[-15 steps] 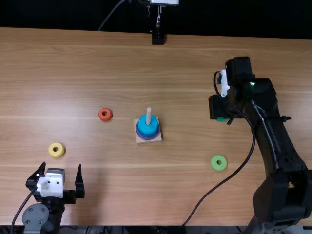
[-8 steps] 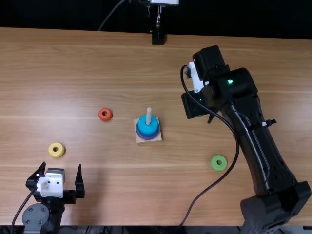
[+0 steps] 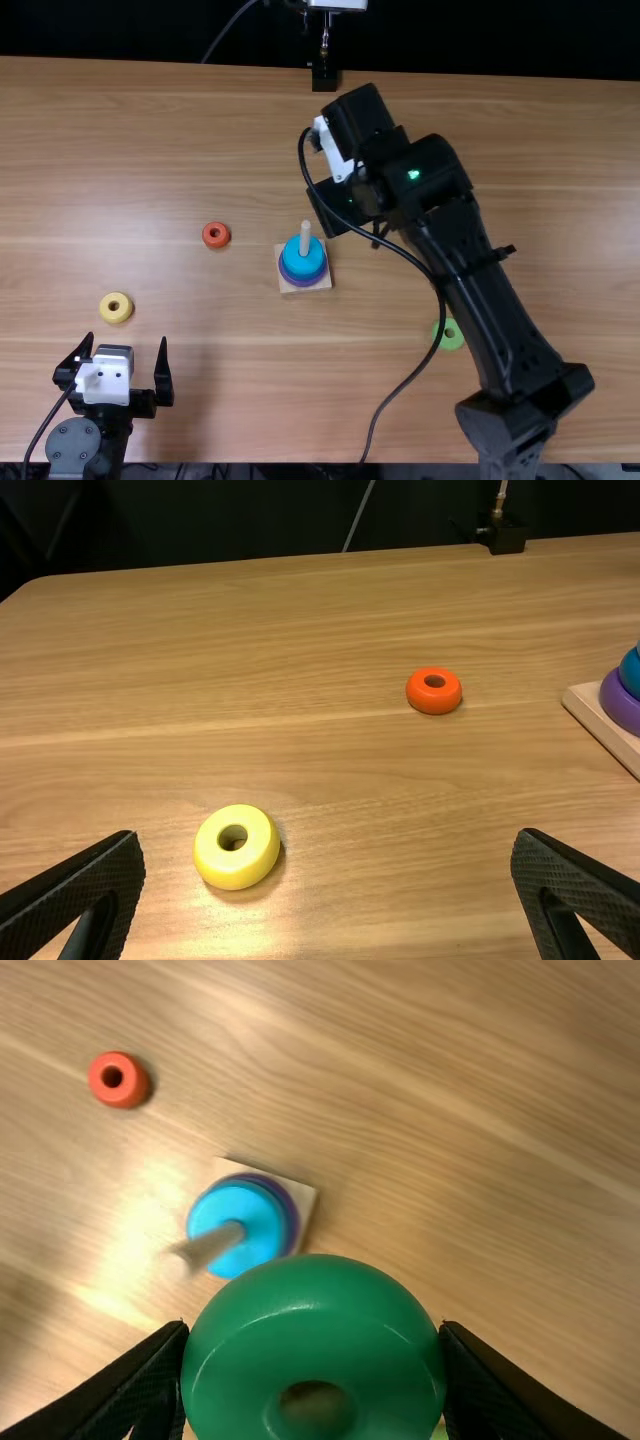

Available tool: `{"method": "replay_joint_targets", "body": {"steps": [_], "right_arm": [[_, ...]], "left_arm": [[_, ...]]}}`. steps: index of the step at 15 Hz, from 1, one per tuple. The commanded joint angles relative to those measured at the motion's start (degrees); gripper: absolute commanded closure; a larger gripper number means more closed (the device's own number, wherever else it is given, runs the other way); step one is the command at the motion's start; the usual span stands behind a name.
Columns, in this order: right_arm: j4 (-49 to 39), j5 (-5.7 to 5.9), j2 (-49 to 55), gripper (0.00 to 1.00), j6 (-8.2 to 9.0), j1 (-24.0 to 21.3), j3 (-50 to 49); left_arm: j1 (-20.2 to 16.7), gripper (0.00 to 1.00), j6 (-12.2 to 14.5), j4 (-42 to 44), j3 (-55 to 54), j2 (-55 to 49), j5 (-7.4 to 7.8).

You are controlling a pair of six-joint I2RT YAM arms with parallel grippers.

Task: Build the Hanoi tower: stack the rings onto the peg from bottom to top in this color order: purple, dark blue, light blue, dark green, light green, yellow, orange.

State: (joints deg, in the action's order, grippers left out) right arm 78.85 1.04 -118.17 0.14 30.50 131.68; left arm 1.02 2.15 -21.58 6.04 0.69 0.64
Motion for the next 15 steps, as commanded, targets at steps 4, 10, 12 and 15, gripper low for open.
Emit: {"method": "replay_joint_targets", "body": {"steps": [4, 10, 12, 15], "right_arm": [[0.21, -0.19, -2.24, 1.0, 0.39, 3.25, 4.29], [0.21, -0.19, -3.82, 1.0, 0.49, 5.01, 3.41], [-0.11, -0.19, -3.82, 1.0, 0.49, 5.01, 2.18], [-0.21, -0.19, -3.82, 1.0, 0.49, 4.92, 0.51]], "left_arm": [[-0.58, 0.0, 0.06, -3.73, -6.04, -0.69, 0.52], [-0.58, 0.0, 0.06, -3.73, -6.04, -0.69, 0.52], [-0.58, 0.0, 0.06, -3.73, -6.04, -0.69, 0.52], [-0.58, 0.0, 0.06, -3.73, -6.04, -0.69, 0.41]]}}
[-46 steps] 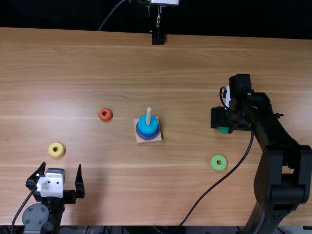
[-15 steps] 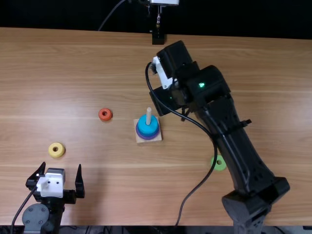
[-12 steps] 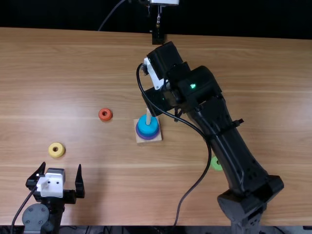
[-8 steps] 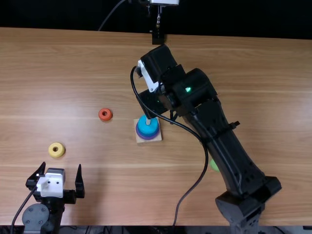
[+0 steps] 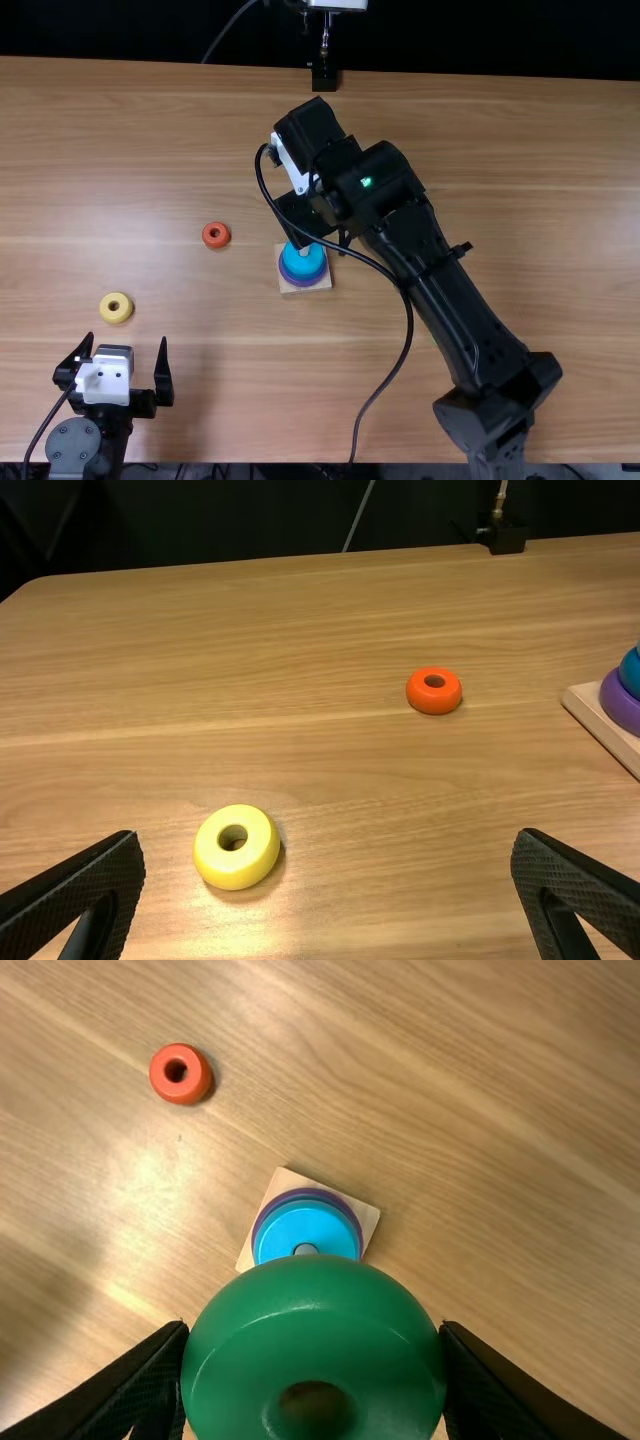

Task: Build the Hanoi tower: stack the rings onto the peg from bottom to top in this color order: purple, dark blue, light blue, dark green, light green, yellow, orange.

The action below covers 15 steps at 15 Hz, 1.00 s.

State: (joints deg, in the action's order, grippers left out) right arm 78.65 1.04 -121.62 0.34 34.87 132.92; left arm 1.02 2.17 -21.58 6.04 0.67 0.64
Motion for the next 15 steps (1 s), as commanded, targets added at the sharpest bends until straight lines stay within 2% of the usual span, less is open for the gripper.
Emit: {"method": "replay_joint_targets", "body": {"steps": [1, 15], "right_arm": [[-0.02, -0.3, -0.37, 1.0, 0.4, 0.64, -1.09], [-0.54, -0.3, -2.65, 1.0, 0.5, 0.64, -1.53]], "left_arm": [[-0.58, 0.0, 0.04, -3.73, -6.04, -0.67, 0.52], [-0.58, 0.0, 0.04, -3.73, -6.04, -0.67, 0.41]]}}
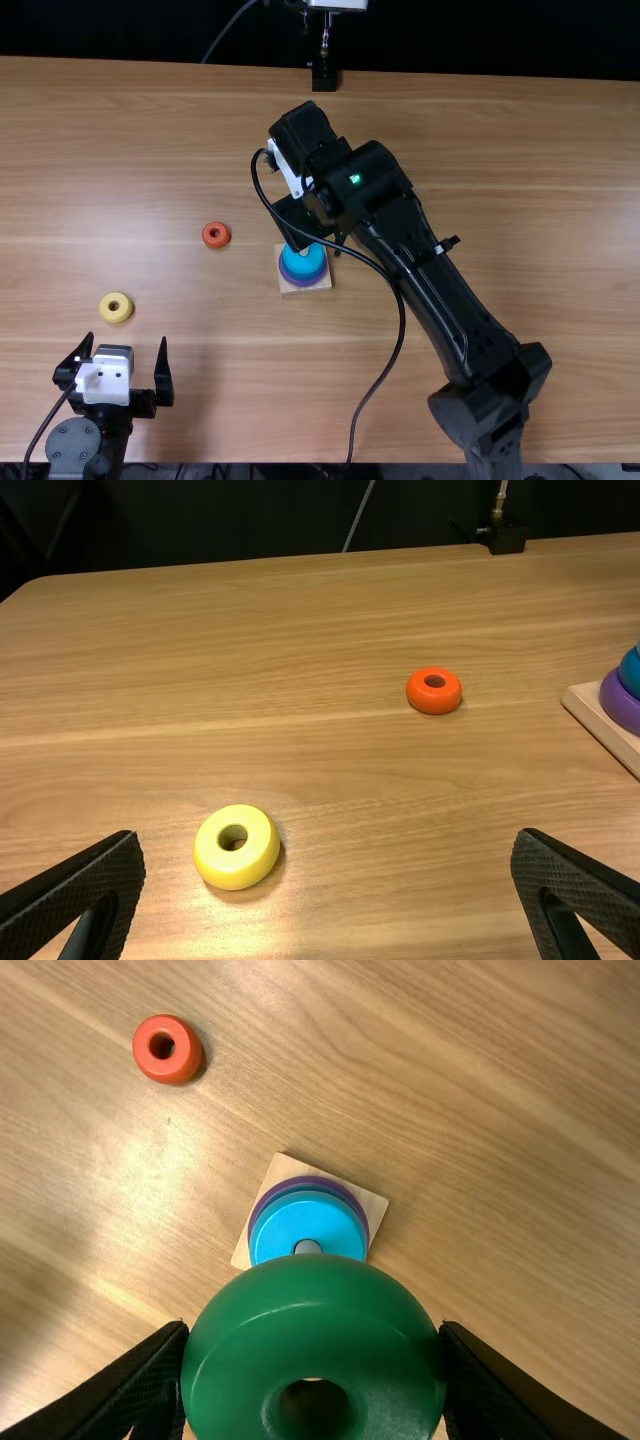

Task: Build the Hanoi tower: stack the rings onto the peg from bottom to top in this color order: purple, dark blue, light blue, dark green, light green, yellow, orange.

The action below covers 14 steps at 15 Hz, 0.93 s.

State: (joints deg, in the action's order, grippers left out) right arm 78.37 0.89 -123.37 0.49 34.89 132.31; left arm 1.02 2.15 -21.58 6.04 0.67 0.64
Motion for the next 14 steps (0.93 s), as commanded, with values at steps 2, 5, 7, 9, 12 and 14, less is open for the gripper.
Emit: {"method": "replay_joint_targets", "body": {"steps": [2, 5, 7, 9, 12, 14], "right_arm": [[-0.05, -0.15, -1.96, 1.0, 0.35, 0.79, -0.91], [0.06, -0.15, -2.49, 1.0, 0.35, 0.96, -1.0], [-0.05, -0.15, -2.49, 1.0, 0.25, 0.88, -0.91], [0.69, -0.15, -2.49, 0.17, 0.14, 1.05, -1.35], [0.48, -0.15, -2.31, 0.0, 0.14, 0.96, -3.64], [0.58, -0.15, -2.05, 0.0, 0.25, 0.96, -2.67]], "left_arm": [[-0.58, 0.0, 0.06, -3.73, -6.04, -0.67, 0.52], [-0.58, 0.0, 0.06, -3.73, -6.04, -0.67, 0.52], [-0.58, 0.0, 0.06, -3.73, -6.04, -0.67, 0.41], [-0.58, 0.0, 0.06, -3.73, -6.04, -0.67, 0.52], [-0.58, 0.0, 0.06, -3.73, -6.04, -0.67, 0.52], [-0.58, 0.0, 0.06, -3.73, -6.04, -0.67, 0.52]]}}
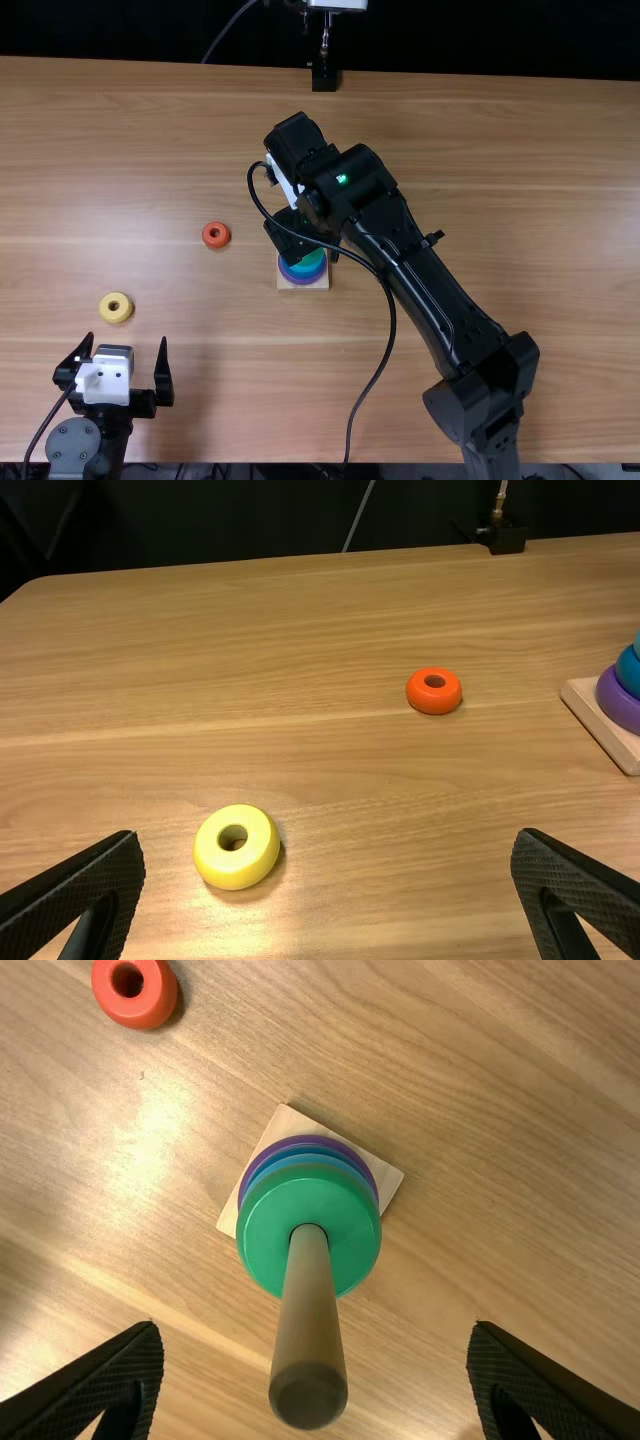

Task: Build the Hanoi tower: stack the rings onto the peg from bottom to top in this color order: purple, dark blue, light blue, dark green, light green, yellow, orange.

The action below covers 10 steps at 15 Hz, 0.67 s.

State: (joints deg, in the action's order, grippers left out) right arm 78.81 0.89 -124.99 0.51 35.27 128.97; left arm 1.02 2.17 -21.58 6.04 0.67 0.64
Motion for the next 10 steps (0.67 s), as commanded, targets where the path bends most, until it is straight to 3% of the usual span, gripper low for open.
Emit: {"method": "replay_joint_targets", "body": {"steps": [1, 6, 8, 10], "right_arm": [[0.04, -0.15, -0.34, 0.0, 0.22, 0.59, 0.85], [-1.75, -0.15, 0.45, 0.0, 0.33, -0.02, 4.98], [-6.6, -0.15, 5.63, 0.0, 0.54, -0.2, -1.0], [-17.57, -0.04, 12.75, 0.0, 0.44, -1.25, -12.16]], "left_arm": [[-0.58, 0.0, 0.04, -3.73, -6.04, -0.67, 0.52], [-0.58, 0.0, 0.04, -3.73, -6.04, -0.67, 0.52], [-0.58, 0.0, 0.04, -3.73, -6.04, -0.67, 0.52], [-0.58, 0.0, 0.04, -3.73, -6.04, -0.67, 0.52]]}}
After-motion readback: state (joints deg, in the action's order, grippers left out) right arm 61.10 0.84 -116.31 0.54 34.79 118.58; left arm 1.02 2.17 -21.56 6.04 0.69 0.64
